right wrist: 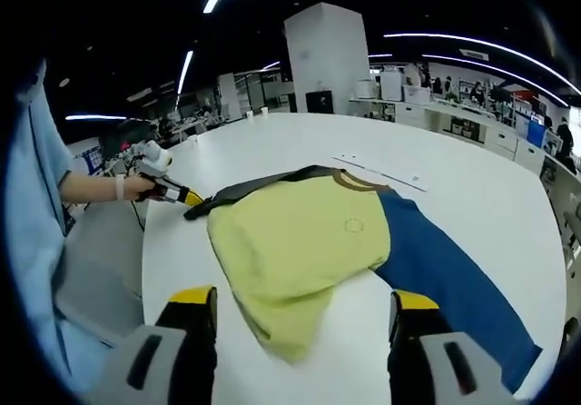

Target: Fold the garment on the visible template until the final outline fits inside the template.

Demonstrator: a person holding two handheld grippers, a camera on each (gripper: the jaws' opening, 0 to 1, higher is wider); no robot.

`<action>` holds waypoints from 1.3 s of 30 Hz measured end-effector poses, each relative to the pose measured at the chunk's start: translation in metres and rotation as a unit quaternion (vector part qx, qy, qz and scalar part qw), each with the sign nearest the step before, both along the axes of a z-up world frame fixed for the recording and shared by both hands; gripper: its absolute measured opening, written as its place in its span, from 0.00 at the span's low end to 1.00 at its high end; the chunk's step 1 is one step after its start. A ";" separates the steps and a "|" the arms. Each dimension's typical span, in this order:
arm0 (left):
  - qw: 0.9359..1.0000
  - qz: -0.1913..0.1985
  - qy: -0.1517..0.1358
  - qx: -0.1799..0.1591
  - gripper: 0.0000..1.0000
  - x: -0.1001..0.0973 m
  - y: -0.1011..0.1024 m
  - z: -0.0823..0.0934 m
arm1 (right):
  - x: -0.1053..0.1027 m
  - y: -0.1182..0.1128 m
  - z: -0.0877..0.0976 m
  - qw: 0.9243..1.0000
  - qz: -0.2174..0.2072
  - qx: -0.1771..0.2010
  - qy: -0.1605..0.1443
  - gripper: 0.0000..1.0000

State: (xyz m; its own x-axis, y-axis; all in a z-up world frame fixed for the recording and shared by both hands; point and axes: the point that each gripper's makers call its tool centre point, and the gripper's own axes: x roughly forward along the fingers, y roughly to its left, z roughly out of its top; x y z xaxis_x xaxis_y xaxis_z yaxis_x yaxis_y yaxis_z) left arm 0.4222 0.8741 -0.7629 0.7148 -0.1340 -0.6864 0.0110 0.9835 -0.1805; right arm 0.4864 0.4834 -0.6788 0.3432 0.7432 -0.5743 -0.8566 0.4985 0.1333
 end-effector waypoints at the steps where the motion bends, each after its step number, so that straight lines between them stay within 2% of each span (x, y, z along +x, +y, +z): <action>1: 1.000 0.001 -0.003 -0.001 0.26 0.000 0.001 0.002 | -0.001 0.000 -0.001 1.000 0.000 0.000 0.000 0.77; 5: 1.000 0.000 -0.022 -0.003 0.35 0.004 -0.001 0.015 | -0.001 -0.001 -0.001 1.000 -0.001 0.000 0.002 0.77; 8: 0.999 -0.007 -0.030 -0.008 0.32 0.007 -0.009 0.021 | -0.001 0.000 -0.002 1.000 -0.002 0.000 0.002 0.77; 11: 0.999 -0.010 -0.026 -0.022 0.31 0.008 -0.020 0.020 | -0.002 0.001 -0.003 1.000 -0.001 0.000 0.002 0.77; 13: 0.999 -0.011 -0.028 -0.018 0.30 0.009 -0.024 0.020 | -0.004 0.001 -0.004 1.000 0.001 -0.001 0.003 0.77; 19: 1.000 -0.019 -0.019 0.008 0.29 0.014 -0.031 0.014 | -0.005 0.001 -0.006 1.000 0.001 -0.001 0.006 0.77; 24: 0.995 -0.051 -0.006 0.082 0.29 0.013 -0.026 0.007 | -0.006 0.001 -0.006 1.000 -0.001 -0.001 0.007 0.76; 25: 0.996 -0.047 -0.001 0.075 0.29 0.012 -0.028 0.005 | -0.006 0.000 -0.007 1.000 -0.001 -0.001 0.007 0.76; 29: 0.996 -0.046 0.006 0.082 0.28 0.007 -0.023 0.003 | -0.007 0.001 -0.008 1.000 -0.002 0.000 0.009 0.76; 34: 0.996 -0.042 0.009 0.075 0.20 0.004 -0.020 0.004 | -0.008 0.003 -0.009 1.000 0.000 -0.001 0.009 0.76; 37: 0.997 -0.041 0.010 0.060 0.15 0.002 -0.023 0.004 | -0.008 0.004 -0.010 1.000 0.001 0.000 0.011 0.76; 39: 0.997 -0.045 0.007 0.060 0.15 0.003 -0.026 0.006 | -0.008 0.004 -0.011 1.000 0.002 -0.001 0.011 0.76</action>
